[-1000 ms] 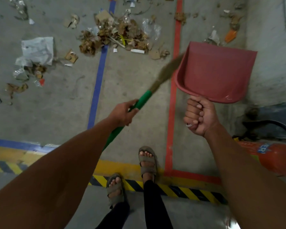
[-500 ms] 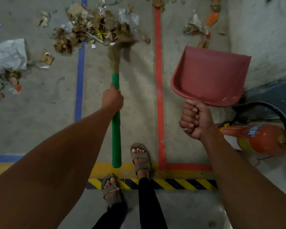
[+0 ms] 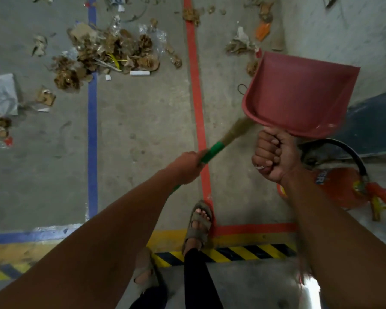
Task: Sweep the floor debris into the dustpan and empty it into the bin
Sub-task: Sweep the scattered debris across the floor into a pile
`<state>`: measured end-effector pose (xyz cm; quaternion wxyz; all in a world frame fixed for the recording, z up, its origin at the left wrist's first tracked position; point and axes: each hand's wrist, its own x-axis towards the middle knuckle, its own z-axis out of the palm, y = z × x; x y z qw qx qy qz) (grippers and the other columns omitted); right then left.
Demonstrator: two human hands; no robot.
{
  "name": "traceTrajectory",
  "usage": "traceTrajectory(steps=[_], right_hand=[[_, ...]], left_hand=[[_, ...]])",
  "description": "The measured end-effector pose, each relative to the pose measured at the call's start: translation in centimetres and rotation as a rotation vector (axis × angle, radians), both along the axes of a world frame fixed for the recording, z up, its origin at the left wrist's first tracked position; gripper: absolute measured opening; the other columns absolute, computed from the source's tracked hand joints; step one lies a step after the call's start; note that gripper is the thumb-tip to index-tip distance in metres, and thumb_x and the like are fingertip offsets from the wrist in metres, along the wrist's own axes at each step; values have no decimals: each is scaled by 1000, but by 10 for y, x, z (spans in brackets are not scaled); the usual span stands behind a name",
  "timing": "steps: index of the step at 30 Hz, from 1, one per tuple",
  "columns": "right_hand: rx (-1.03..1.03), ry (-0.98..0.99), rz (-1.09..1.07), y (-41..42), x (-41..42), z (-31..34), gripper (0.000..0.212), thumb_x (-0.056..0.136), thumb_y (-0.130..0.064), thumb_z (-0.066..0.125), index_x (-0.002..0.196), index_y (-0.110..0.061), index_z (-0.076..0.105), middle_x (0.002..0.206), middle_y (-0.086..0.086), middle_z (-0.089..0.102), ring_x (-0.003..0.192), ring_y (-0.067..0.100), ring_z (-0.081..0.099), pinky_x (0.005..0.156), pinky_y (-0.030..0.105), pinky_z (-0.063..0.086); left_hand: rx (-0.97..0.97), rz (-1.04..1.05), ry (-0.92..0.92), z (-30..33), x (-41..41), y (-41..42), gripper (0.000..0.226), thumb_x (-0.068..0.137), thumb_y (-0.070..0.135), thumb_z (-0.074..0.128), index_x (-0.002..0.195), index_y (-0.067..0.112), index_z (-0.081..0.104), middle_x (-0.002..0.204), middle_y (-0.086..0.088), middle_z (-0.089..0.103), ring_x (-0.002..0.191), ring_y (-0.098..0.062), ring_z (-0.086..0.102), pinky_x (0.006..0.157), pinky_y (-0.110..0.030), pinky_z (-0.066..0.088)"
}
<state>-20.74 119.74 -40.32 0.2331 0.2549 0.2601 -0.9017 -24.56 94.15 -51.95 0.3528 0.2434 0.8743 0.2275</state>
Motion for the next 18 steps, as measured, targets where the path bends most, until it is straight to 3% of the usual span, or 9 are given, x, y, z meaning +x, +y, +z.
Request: traceTrajectory(steps=[2,4,8,13,15,18], right_hand=[[-13,0,-11,11,-3,-8,41,97,-26,45,57,-25,36,43,-10,12,30,9,11,34,20,16],[-1,-7,-7,20,-4,-16,40,96,-27,46,58,-27,31,42,-10,13,31,9,10,35,20,14],[-12,-31,-7,41,-7,-31,39,95,-26,47,63,-27,24,42,-9,14,30,8,12,36,21,13],[-1,-26,-18,62,-21,-32,40,95,-26,49,64,-27,23,41,-10,17,29,7,16,37,21,13],[0,-26,-35,70,-28,-28,40,95,-26,49,64,-27,23,40,-10,19,29,7,16,37,21,13],[-12,-21,-55,81,-39,-20,40,99,-26,42,64,-27,24,39,-10,22,30,8,13,36,22,13]], left_hand=[[-88,-81,-43,-9,-3,20,52,106,24,46,157,22,36,118,-20,63,104,-39,63,82,-39,49],[-183,-28,-51,-19,-11,32,50,103,21,46,153,21,40,117,-21,62,103,-40,64,78,-38,49],[-261,375,-15,-22,-38,46,45,102,18,45,147,15,42,118,-20,55,103,-43,63,84,-42,51],[-191,792,51,-10,-76,43,55,104,17,43,156,12,27,120,-16,47,97,-36,60,85,-44,54],[-152,773,113,-1,-82,41,55,106,21,42,157,15,25,117,-16,48,92,-35,59,84,-47,55],[-49,576,200,5,-83,45,57,105,22,44,160,18,27,118,-17,51,94,-35,57,82,-45,50]])
